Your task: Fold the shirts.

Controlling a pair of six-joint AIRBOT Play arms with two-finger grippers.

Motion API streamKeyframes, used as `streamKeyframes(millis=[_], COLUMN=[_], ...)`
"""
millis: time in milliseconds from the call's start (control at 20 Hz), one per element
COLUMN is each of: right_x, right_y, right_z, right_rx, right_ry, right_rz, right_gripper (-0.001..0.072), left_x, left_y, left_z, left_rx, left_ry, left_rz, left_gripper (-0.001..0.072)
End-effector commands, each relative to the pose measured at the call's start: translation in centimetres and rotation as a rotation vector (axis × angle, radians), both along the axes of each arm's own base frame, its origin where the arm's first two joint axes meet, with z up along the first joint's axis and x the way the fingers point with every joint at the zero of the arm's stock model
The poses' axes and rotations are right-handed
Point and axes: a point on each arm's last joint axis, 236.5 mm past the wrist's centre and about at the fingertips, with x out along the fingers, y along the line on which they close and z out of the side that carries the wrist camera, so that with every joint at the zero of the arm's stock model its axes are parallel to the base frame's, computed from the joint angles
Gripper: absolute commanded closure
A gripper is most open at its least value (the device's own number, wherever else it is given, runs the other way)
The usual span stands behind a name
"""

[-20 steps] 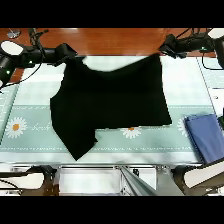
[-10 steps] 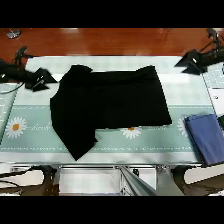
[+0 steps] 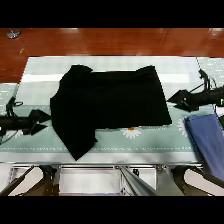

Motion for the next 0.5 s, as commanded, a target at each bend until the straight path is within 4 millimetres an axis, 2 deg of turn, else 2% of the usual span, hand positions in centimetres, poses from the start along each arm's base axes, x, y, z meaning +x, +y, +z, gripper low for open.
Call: streamKeyframes(millis=[0, 100, 250, 450], right_x=[-3.2, -3.9, -3.9, -2.9], right_y=[1.4, 1.8, 2.4, 3.0], right_z=[-1.5, -1.9, -1.8, -1.2], right_rx=[0.014, 0.026, 0.061, 0.091], right_ry=[0.006, 0.02, 0.022, -0.008], right_rz=[-0.009, -0.011, -0.024, -0.049], right_gripper=[0.0096, 0.0097, 0.0096, 0.0097], left_x=[-0.8, -0.2, -0.3, -0.7], left_y=[-0.9, -0.8, -1.1, -3.7], left_z=[-1.0, -1.8, -3.0, -4.6], left_rx=[-0.071, -0.055, -0.047, -0.066], left_ry=[-0.073, -0.099, -0.072, -0.017], left_rz=[0.082, 0.118, 0.112, 0.02], left_gripper=[0.0007, 0.0007, 0.0007, 0.0007])
